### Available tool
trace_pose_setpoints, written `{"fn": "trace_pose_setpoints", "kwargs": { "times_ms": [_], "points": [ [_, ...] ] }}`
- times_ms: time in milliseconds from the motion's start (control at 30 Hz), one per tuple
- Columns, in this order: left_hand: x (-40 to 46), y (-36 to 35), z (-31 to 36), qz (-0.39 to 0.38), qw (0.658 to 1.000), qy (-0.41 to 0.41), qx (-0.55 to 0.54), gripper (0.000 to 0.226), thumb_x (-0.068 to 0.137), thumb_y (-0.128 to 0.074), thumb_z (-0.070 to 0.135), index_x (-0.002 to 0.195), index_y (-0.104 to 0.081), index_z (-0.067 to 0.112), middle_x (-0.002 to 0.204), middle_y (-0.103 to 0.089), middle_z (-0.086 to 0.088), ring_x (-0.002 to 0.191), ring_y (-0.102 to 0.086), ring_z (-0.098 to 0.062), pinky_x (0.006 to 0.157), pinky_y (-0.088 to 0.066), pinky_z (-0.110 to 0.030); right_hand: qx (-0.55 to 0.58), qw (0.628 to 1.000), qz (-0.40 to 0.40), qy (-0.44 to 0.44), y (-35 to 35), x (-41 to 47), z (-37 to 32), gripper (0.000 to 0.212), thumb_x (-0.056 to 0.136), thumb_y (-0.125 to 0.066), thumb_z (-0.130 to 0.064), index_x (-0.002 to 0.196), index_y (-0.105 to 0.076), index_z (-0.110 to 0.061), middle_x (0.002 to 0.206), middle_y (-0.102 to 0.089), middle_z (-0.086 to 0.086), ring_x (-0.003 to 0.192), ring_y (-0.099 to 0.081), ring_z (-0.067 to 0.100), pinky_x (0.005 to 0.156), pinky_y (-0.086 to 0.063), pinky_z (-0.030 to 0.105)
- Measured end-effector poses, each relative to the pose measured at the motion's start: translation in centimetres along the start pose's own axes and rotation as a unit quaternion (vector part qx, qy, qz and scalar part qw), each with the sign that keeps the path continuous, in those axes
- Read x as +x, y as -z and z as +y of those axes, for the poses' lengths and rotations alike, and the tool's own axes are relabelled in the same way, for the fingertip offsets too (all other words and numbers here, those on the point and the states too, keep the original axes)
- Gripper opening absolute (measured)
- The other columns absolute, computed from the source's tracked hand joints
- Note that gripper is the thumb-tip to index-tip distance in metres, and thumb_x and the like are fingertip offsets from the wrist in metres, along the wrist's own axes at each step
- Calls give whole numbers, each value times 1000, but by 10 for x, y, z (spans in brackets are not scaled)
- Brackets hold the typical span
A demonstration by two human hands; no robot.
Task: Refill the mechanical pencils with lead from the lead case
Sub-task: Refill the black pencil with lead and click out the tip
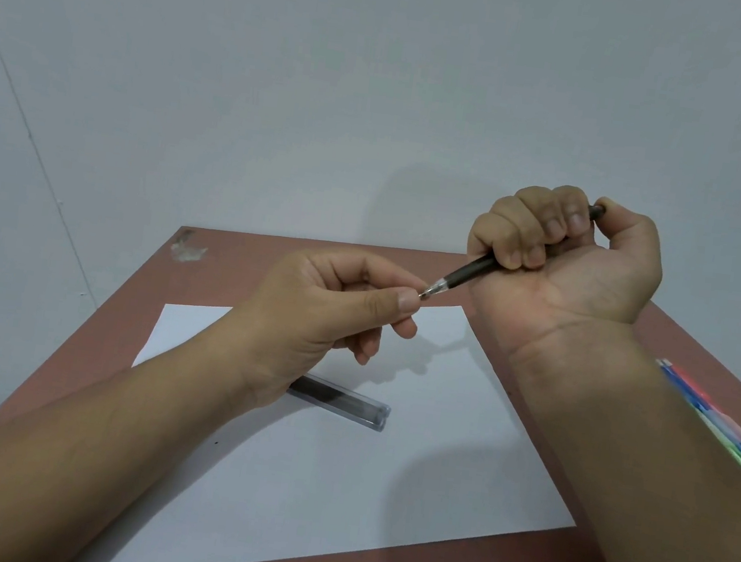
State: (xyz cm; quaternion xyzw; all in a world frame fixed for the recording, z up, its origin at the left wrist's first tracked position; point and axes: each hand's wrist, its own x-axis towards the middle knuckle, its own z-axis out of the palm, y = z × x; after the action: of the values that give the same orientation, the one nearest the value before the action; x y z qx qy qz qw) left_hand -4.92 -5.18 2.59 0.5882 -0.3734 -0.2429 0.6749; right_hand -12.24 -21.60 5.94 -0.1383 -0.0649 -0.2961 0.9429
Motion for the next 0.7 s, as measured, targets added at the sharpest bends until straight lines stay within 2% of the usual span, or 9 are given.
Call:
{"fn": "trace_pose_setpoints", "kwargs": {
  "times_ms": [267, 500, 633, 700],
  "points": [
    [1, 1, -1, 1, 1000, 1, -4, 13, 74, -72, 22, 83, -77, 14, 73, -70, -10, 53, -52, -19, 50, -47, -22, 11, 1000, -3, -3, 2, 0, 3, 39, 93, -33, -35, 60, -33, -16, 58, -28, -2, 42, -22, 15, 44, -21, 23],
    [3, 4, -4, 4, 1000, -7, 1, 5, 77, -80, 21, 81, -79, 17, 73, -70, -8, 54, -52, -18, 52, -49, -24, 3, 1000, 3, -1, 3, 0, 7, 39, 94, -40, -38, 63, -36, -15, 62, -32, -1, 47, -25, 16, 48, -25, 24],
    [4, 6, -5, 18, 1000, -9, 5, 6, 77, -80, 23, 80, -79, 19, 72, -69, -7, 54, -52, -18, 53, -48, -24, -54, 999, 2, -4, 4, 2, 10, 40, 97, -45, -42, 68, -41, -15, 66, -37, 1, 51, -34, 16, 51, -35, 26],
    [5, 7, -5, 35, 999, -6, 5, 12, 73, -74, 28, 78, -78, 18, 72, -69, -7, 55, -52, -18, 53, -47, -24, -113, 993, 11, -8, 4, 5, 14, 39, 101, -46, -39, 71, -46, -15, 68, -43, 3, 54, -43, 18, 56, -42, 28]
  ]
}}
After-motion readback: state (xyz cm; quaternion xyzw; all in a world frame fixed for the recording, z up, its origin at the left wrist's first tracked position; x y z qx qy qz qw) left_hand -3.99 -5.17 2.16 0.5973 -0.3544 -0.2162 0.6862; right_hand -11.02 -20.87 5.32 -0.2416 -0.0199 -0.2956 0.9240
